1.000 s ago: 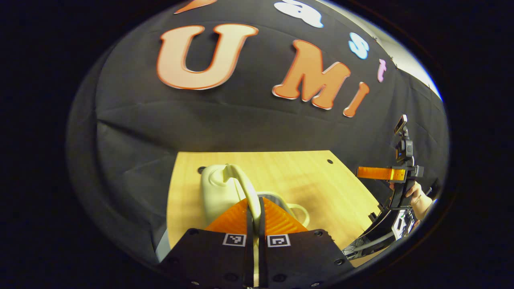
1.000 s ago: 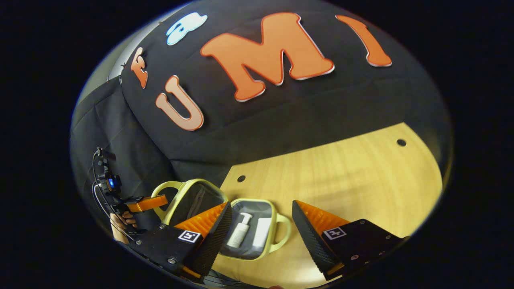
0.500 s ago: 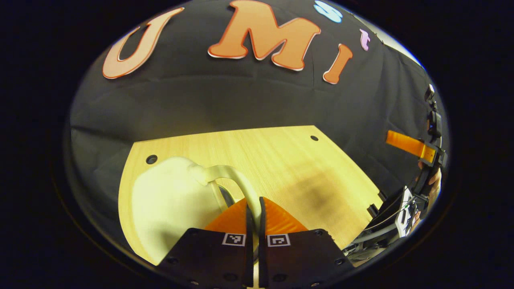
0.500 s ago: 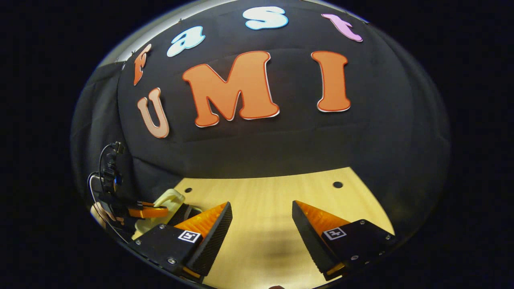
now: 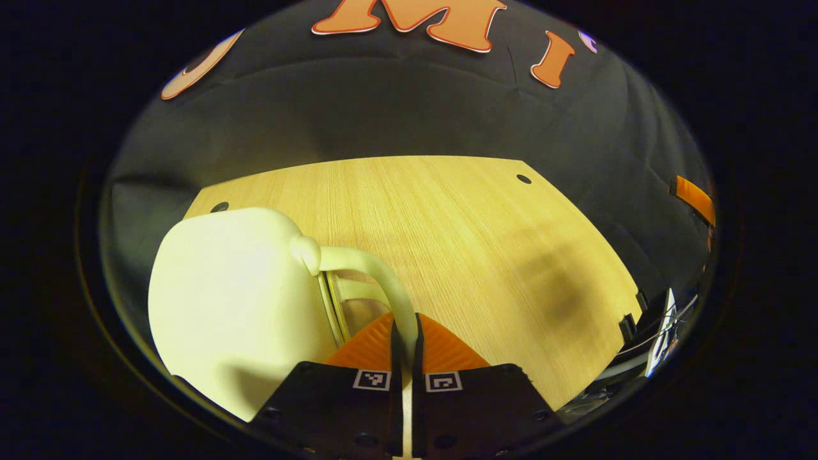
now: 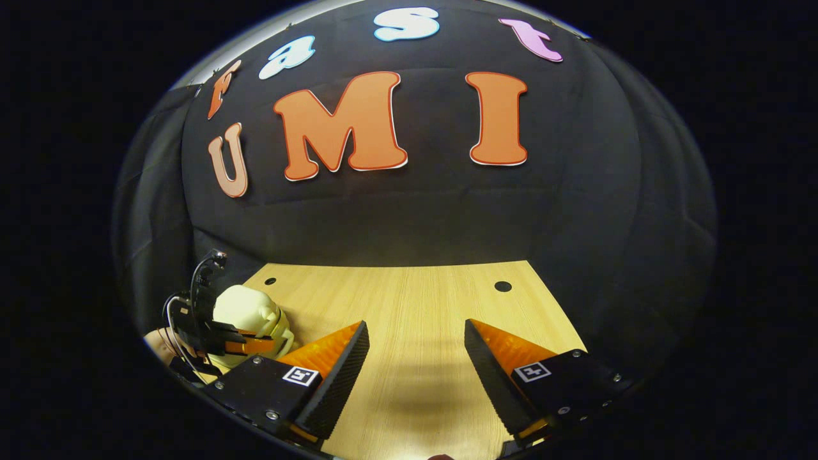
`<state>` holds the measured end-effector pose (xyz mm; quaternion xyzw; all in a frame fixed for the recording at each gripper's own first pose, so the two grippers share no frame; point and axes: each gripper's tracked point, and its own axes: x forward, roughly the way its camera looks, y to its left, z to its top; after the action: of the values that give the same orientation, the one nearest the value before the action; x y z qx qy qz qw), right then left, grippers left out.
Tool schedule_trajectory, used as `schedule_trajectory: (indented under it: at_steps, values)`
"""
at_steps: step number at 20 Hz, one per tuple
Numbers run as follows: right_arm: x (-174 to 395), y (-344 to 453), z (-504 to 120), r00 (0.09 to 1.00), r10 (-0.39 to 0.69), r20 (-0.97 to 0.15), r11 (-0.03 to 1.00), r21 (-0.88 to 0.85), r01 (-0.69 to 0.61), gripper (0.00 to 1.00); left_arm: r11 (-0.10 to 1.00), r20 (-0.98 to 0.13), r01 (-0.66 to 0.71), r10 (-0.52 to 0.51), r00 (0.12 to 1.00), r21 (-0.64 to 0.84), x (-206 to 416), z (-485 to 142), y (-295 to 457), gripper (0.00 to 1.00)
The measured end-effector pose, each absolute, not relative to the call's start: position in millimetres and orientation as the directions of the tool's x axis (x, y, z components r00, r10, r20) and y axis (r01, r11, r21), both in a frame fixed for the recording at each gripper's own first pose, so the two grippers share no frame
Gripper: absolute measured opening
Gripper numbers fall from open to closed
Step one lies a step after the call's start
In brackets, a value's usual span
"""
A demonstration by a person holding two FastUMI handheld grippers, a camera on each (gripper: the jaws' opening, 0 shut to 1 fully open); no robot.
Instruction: First open the suitcase, pack the skin care products into it, and then close the suitcase.
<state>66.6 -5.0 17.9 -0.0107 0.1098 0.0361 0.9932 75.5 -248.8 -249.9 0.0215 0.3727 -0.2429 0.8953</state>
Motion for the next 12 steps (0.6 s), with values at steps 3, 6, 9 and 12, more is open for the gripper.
schedule_trajectory:
  at_steps: [3,6,9,12]
  values:
    - [67.9,-7.1,3.1,0.969,0.089,-0.23,0.996,0.005,-0.09,0.95,0.882,-0.667,0.454,-0.415,0.619,-0.127,79.0,-258.9,-251.6,0.06]
    - [70.4,-8.3,-2.1,0.968,0.108,-0.225,0.994,0.008,-0.109,0.96,0.896,-0.658,0.421,-0.403,0.637,-0.141,77.4,-254.7,-255.2,0.17]
    - [76.3,-10.4,0.2,0.971,0.118,-0.208,0.992,-0.016,-0.124,0.95,0.921,-0.633,0.341,-0.379,0.675,-0.188,71.0,-249.1,-261.1,0.36]
    - [76.6,-11.9,8.7,0.97,0.126,-0.207,0.992,0.002,-0.128,0.96,0.939,-0.59,0.29,-0.342,0.732,-0.184,64.6,-221.0,-267.2,0.87]
